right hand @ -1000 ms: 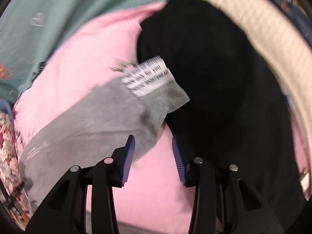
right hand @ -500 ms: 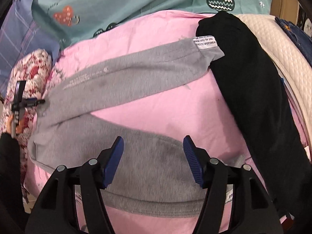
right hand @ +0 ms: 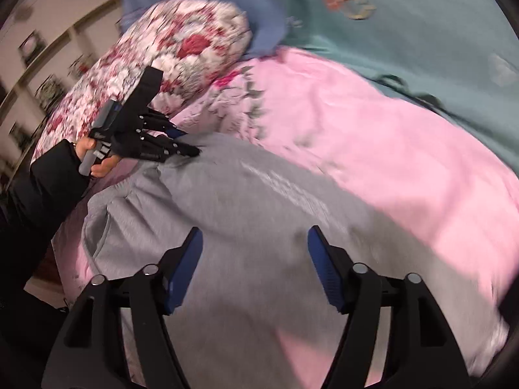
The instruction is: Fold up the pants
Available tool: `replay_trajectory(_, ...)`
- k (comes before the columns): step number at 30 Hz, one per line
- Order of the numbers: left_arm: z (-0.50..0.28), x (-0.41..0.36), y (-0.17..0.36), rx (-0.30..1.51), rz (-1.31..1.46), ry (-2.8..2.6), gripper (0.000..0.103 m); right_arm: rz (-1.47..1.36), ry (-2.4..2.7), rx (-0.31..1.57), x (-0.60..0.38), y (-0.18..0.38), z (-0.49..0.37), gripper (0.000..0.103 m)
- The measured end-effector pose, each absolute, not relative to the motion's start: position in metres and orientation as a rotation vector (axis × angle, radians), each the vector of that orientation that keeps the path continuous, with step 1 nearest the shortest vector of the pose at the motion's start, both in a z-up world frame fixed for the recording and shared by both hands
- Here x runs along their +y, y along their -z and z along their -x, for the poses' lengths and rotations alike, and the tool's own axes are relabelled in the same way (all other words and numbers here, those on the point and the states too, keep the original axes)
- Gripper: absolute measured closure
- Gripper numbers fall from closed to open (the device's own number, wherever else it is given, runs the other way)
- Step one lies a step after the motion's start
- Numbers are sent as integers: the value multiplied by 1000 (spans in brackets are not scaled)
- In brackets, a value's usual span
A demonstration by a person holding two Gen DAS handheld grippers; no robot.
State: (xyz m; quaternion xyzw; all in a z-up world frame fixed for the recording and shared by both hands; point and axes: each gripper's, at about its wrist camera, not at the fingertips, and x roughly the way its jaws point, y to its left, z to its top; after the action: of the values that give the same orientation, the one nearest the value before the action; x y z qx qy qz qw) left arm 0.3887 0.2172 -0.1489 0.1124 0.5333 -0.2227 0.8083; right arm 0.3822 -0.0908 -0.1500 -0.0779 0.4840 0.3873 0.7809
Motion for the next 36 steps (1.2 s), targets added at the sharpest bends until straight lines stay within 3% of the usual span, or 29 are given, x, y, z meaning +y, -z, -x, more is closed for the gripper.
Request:
replay_trajectory(11,-385,226,145,1146,-194,480,76,401,-919,1204,-11,232,-457,33)
replay_trajectory(13,-388,228,145,1159,-170,475,75,382,-943,1193,-12,235,-454,71)
replay_trajectory(15,-389,230,145,1168,-150,467,75,325,-991,1214,-18,233,-453,91)
replay_trajectory(22,-406,228,146,1146,-148,372,75,279,-872,1098,-24,211,-470,92)
replay_trajectory(27,-391,226,126,1107,-172,355,76,284,-832,1132,-19,220,-470,92)
replay_trajectory(36,-292,232,68,998,-142,436,79,229,-979,1036,-46,127,-379,92)
